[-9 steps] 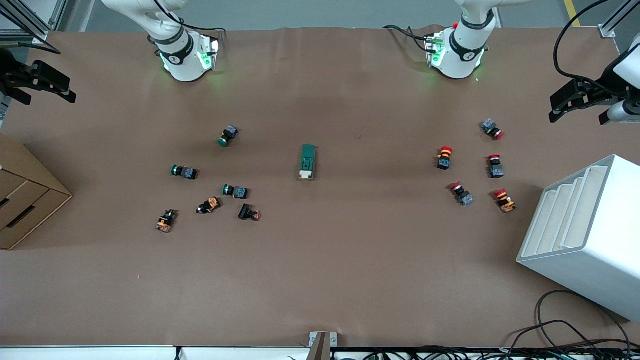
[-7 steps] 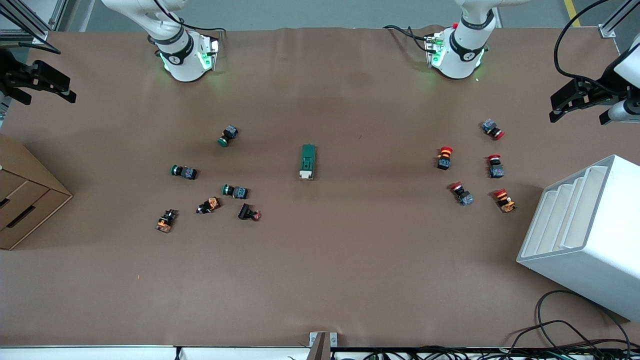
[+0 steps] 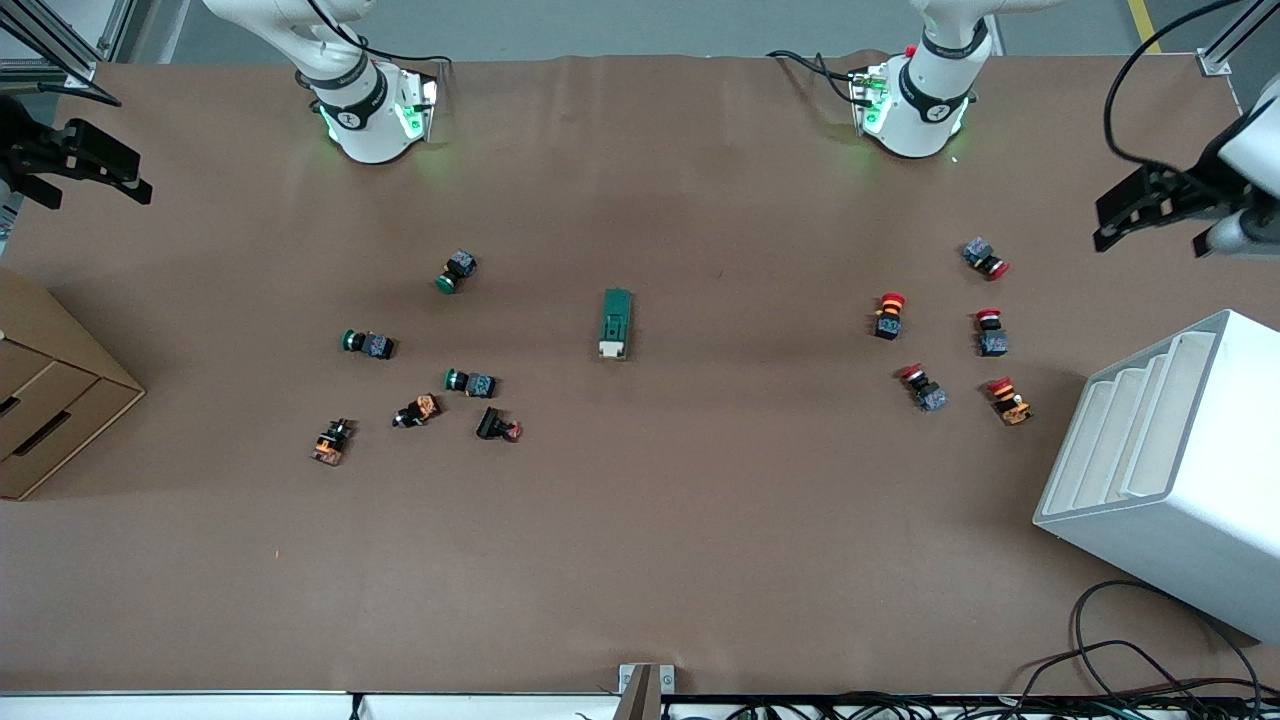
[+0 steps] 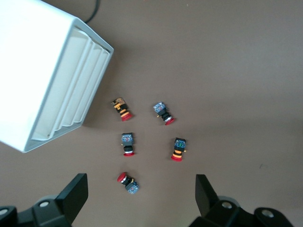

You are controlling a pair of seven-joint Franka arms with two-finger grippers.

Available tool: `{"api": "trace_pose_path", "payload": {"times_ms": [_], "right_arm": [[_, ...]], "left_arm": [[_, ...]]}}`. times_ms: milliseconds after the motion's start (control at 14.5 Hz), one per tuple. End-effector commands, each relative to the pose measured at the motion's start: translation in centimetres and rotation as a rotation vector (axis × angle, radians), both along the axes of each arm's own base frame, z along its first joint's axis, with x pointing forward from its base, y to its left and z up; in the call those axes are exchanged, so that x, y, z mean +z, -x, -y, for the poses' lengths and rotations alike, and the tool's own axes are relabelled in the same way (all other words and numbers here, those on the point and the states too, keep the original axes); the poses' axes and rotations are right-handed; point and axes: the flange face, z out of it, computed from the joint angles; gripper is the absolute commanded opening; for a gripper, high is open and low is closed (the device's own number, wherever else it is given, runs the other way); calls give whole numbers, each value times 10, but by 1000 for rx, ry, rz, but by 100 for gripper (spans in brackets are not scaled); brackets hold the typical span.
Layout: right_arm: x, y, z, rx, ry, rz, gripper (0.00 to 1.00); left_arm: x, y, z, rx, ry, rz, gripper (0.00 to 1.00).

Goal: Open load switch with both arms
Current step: 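Move the left gripper over the green load switch and lower it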

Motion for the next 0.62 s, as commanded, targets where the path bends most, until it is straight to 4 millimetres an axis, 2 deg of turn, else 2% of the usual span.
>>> {"api": "trace_pose_path", "payload": {"times_ms": [0, 69, 207, 414, 552], "right_arm": [[0, 11, 3, 10, 5, -2, 100], [0, 11, 3, 10, 5, -2, 100], [0, 11, 3, 12, 5, -2, 100], [2, 12, 4, 9, 7, -14, 100], [11, 12, 5, 4, 7, -4, 100]], "left_arm": [[-29, -25, 64, -48, 22, 0, 100], [-46, -32, 91, -15, 29, -1, 100], [-86, -31, 149, 52, 39, -12, 100], [-154, -6, 234, 145, 47, 49, 100], [-192, 27, 288, 144, 45, 113, 100]]}}
